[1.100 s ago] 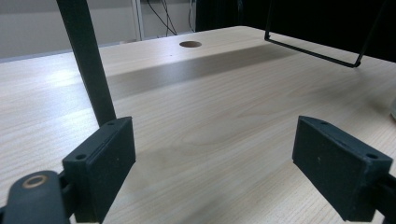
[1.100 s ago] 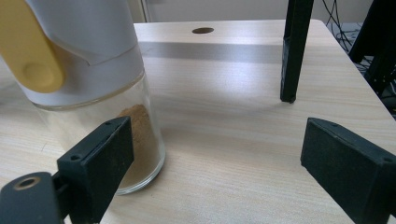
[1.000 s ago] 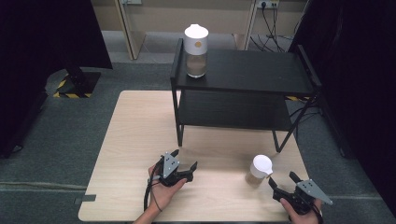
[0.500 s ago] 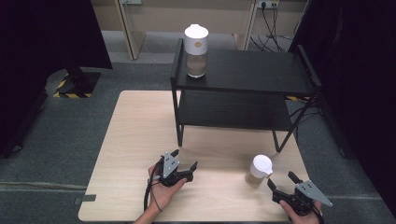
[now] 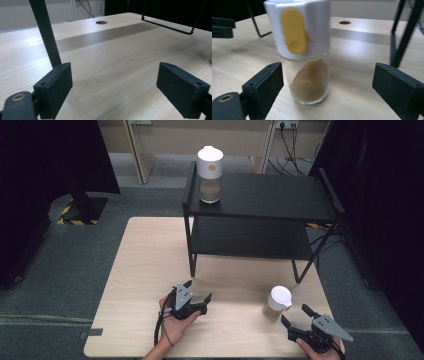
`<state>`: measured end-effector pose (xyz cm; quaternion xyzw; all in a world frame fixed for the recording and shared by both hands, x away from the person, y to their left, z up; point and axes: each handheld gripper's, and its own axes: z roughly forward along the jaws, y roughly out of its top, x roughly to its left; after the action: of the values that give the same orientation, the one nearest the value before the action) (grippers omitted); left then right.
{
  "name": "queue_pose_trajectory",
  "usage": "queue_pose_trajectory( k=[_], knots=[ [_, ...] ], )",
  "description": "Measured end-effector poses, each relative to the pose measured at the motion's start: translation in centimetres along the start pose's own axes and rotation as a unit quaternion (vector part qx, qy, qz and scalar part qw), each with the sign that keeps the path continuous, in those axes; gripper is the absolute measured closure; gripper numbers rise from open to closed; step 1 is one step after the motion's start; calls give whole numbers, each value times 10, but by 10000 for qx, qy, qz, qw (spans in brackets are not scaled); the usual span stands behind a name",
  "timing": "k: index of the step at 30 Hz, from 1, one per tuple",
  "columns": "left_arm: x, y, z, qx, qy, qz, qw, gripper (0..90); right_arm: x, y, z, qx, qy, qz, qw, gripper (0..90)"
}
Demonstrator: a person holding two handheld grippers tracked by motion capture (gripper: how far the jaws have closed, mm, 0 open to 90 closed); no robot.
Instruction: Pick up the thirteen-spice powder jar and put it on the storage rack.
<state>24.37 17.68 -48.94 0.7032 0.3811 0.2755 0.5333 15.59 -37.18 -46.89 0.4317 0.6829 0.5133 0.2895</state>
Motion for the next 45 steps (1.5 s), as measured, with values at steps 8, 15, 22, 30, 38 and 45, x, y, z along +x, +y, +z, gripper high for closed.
queue_pose_trajectory(
  k=[8,15,22,30,38,45],
  knots=[
    [0,0,0,-3,-6,5,10000,129,8,8,15,21,116,-124,9999,109],
    [0,0,0,-3,-14,15,10000,129,12,13,27,22,123,-156,9998,148],
    [0,0,0,-7,-22,36,10000,129,19,14,39,13,60,-259,9996,235],
    [0,0,0,0,-16,47,10000,129,19,12,41,67,38,-283,9996,273],
    [0,0,0,-8,-12,50,10000,130,19,11,42,48,70,-296,9995,303],
    [0,0,0,-8,-6,41,10000,130,21,12,42,62,41,-271,9996,307]
  ],
)
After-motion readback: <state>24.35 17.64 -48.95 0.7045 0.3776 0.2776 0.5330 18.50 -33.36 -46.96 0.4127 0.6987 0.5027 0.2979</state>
